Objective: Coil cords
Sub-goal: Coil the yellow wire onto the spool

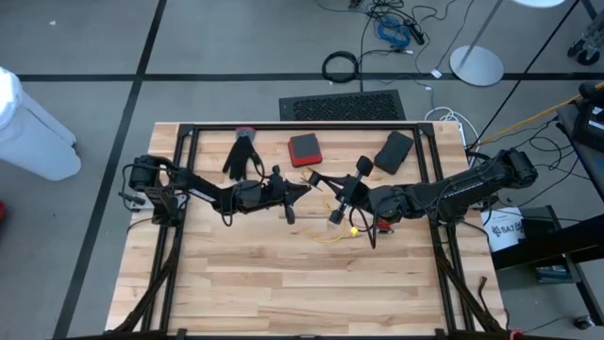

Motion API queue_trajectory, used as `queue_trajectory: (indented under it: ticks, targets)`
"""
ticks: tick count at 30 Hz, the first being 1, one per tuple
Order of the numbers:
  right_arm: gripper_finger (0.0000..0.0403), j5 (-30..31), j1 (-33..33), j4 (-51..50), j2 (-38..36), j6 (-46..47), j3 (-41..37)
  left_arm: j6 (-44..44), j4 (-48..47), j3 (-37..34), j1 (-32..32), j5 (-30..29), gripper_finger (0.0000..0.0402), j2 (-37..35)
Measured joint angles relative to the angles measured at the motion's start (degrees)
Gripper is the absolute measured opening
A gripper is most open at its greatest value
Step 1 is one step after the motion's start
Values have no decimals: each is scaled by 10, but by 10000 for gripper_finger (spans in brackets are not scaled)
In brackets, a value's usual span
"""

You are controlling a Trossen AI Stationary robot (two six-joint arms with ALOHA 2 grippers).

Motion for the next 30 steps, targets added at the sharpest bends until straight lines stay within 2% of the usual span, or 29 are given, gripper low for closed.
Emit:
queue_trajectory:
  ticks: [8, 12, 19, 30]
  targets:
    - [0, 41, -13, -39, 0, 16, 0, -2, -7, 13, -6, 3, 5, 0]
    - [0, 42, -34, -59, 14, 54, 0, 8, -54, 44, -16, 5, 4, 0]
    - [0, 9, -53, -25, 67, 88, 0, 17, -187, 115, -28, 5, 3, 0]
    - [0, -6, -59, -17, 92, 123, 1, 13, -199, 120, -36, 5, 2, 0]
